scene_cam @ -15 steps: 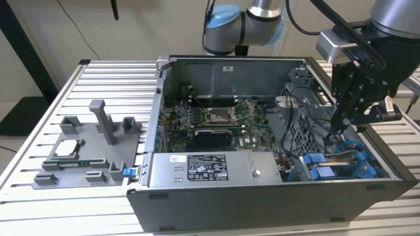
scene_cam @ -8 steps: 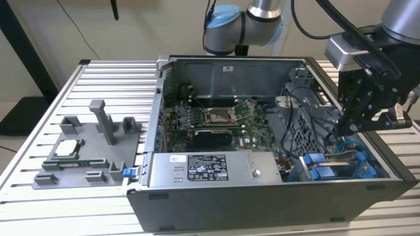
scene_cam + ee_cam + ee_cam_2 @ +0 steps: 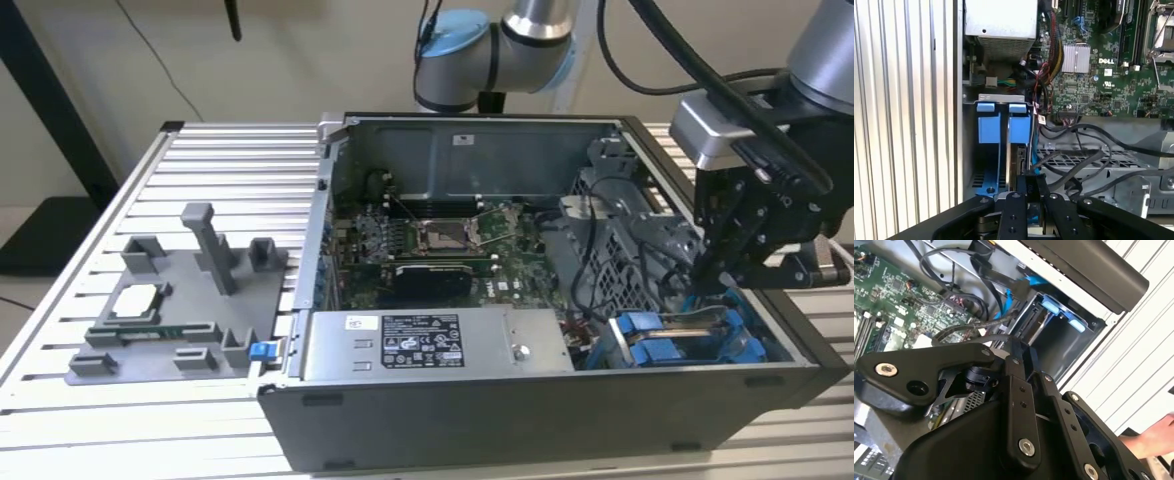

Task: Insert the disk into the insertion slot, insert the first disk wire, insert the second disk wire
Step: 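Insert the first disk wire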

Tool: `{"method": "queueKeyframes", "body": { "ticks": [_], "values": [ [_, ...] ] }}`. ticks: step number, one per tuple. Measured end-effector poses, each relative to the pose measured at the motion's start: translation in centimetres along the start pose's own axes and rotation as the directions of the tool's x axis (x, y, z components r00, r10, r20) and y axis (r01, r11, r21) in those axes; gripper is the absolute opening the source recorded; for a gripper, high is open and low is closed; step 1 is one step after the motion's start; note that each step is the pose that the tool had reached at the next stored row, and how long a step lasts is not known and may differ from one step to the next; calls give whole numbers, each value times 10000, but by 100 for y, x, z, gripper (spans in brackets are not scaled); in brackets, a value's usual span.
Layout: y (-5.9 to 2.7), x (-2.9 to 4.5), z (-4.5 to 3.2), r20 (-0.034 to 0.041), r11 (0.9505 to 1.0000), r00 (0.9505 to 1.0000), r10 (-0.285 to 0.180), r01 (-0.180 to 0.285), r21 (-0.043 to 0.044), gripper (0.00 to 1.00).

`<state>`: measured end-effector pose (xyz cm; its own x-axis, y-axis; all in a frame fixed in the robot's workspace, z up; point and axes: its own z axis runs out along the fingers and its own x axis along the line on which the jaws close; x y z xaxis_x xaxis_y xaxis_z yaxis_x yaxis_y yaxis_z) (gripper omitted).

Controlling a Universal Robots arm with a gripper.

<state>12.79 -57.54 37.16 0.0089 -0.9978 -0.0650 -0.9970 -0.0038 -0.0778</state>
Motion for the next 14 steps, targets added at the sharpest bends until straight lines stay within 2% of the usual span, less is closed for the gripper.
{"method": "queueKeyframes", "body": {
  "ticks": [6,8,9,11,14],
  "values": [
    [-2,65,56,1,10000,10000,3,-3,-46,0],
    [-11,72,66,-16,9999,10000,4,-5,-101,0],
    [-19,73,67,-38,9999,10000,6,-7,-154,0],
    [-51,74,69,-115,9994,9999,11,-15,-335,0],
    [-148,75,80,-185,9974,9998,24,-37,-718,0]
  ]
}}
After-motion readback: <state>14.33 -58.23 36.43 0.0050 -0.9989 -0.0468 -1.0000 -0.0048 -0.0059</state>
